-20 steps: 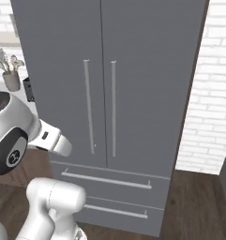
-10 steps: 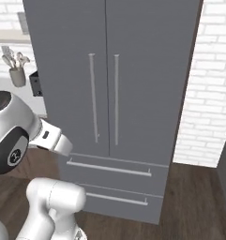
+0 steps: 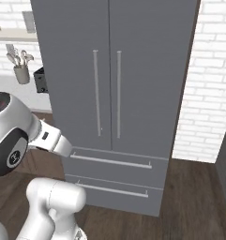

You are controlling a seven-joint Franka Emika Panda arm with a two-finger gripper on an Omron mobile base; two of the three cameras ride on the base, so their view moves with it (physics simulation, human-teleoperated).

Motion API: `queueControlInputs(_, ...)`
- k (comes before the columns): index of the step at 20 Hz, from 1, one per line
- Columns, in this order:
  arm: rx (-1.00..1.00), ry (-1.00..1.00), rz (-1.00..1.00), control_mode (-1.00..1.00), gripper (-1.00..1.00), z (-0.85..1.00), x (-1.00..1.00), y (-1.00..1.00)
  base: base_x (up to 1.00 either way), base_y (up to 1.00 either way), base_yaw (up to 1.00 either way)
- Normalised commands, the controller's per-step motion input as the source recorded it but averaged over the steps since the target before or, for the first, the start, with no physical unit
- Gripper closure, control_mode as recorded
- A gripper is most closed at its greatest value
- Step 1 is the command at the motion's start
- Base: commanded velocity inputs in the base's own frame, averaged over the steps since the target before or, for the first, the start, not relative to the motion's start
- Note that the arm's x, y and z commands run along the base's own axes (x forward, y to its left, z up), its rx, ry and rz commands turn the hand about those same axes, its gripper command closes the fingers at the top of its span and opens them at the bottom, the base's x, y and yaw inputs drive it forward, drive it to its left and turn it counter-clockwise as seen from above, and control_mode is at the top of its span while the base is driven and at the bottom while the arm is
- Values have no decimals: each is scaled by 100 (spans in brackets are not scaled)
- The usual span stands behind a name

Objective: Take the strawberry from the fridge and place it on top of the pancake, located on the dining counter.

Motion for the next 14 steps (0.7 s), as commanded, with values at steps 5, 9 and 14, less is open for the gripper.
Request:
queueControlInputs(5,0,0,0,-100,-100,0,8,0,14,-15,0)
queueControlInputs(9,0,0,0,-100,-100,0,69,0,0,0,0)
queueControlInputs(14,3,0,0,-100,-100,0,100,-42,0,0,0)
